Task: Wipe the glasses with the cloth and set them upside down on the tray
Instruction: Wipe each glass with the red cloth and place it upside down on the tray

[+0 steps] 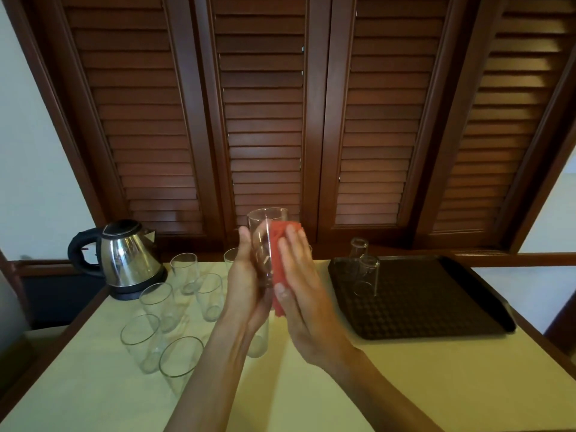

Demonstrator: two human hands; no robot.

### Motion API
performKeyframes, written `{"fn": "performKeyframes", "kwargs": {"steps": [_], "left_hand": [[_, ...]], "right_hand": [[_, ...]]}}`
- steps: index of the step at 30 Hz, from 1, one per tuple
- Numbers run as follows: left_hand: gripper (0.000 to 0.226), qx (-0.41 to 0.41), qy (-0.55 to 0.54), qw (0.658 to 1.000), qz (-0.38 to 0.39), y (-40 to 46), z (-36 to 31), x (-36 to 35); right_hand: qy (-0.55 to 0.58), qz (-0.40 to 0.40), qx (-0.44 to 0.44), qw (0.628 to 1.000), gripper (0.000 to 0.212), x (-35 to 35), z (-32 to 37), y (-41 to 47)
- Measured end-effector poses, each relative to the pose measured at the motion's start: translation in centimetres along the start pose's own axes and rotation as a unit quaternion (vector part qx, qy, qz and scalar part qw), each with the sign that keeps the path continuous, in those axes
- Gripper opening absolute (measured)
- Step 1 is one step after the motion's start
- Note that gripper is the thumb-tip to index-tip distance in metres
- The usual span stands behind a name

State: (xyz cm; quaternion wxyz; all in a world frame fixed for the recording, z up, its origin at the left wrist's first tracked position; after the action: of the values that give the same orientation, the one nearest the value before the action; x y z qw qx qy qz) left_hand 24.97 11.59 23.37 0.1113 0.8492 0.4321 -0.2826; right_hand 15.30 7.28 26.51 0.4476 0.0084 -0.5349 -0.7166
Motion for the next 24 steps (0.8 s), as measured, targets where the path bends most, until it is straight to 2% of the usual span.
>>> {"fn": "performKeyframes", "kwargs": {"steps": [2,3,6,8,10,12,13,15,17,18,21,22,24], "left_hand": [[0.059,0.008,0.051,0.999,-0.013,-0.1,0.6,-0.1],[0.059,0.015,0.066,0.998,-0.019,-0.3,0.9,-0.3],[0.068,0.028,0.047,0.999,0.001,-0.6,0.8,-0.9],[0.072,0.002,0.046,0.999,0.018,-0.6,-0.4,-1.3],[0.066,-0.012,0.061,0.998,0.018,-0.7,-0.6,-1.4],[0.063,-0.009,0.092,0.995,0.024,-0.9,0.2,-1.6],[0.062,-0.006,0.107,0.994,0.024,-0.9,0.6,-1.6],[0.060,-0.008,0.117,0.993,0.013,-0.7,0.3,-1.5],[0.060,-0.021,0.093,0.995,-0.003,-0.4,-0.3,-1.1],[0.060,-0.029,0.085,0.996,-0.011,-0.3,-0.5,-0.9],[0.056,-0.032,0.096,0.995,-0.017,-0.3,0.2,-0.7],[0.057,-0.027,0.099,0.994,-0.020,-0.3,0.4,-0.6],[0.065,-0.021,0.113,0.993,-0.008,-0.4,0.1,-1.1]], "right_hand": [[0.067,-0.057,-0.087,0.992,0.056,1.1,-2.1,1.0],[0.070,-0.078,-0.104,0.989,0.056,1.8,-1.8,1.9],[-0.003,-0.053,-0.035,0.998,0.055,1.3,0.2,2.2],[0.024,-0.033,-0.009,0.999,0.057,0.3,0.7,0.6],[0.114,-0.063,-0.090,0.987,0.060,0.5,-0.9,0.4],[0.119,-0.107,-0.143,0.977,0.059,1.6,-2.3,1.7],[0.089,-0.110,-0.132,0.981,0.058,2.1,-2.0,2.3],[-0.003,-0.078,-0.051,0.996,0.057,1.6,-0.3,2.3],[-0.019,-0.051,-0.005,0.998,0.057,0.5,0.7,0.6],[0.009,-0.061,-0.013,0.998,0.058,0.3,0.5,0.0],[0.104,-0.124,-0.133,0.978,0.060,1.3,-2.0,0.8],[0.099,-0.129,-0.137,0.977,0.060,1.8,-2.0,1.4],[0.028,-0.096,-0.076,0.992,0.060,1.5,-0.9,1.5]]}}
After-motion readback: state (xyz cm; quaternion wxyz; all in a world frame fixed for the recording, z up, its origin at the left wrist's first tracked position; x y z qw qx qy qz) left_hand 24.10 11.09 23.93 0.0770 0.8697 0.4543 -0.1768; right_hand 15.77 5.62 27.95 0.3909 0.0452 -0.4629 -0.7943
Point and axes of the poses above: each hand's wrist, its own y-axis towards the middle knuckle, its own x-axis out of the back of the hand, z = x × y, the point moved 9 cm from there along y, towards the middle knuckle, and after that the axes turned 7 degrees about x, right-handed, at the moved point
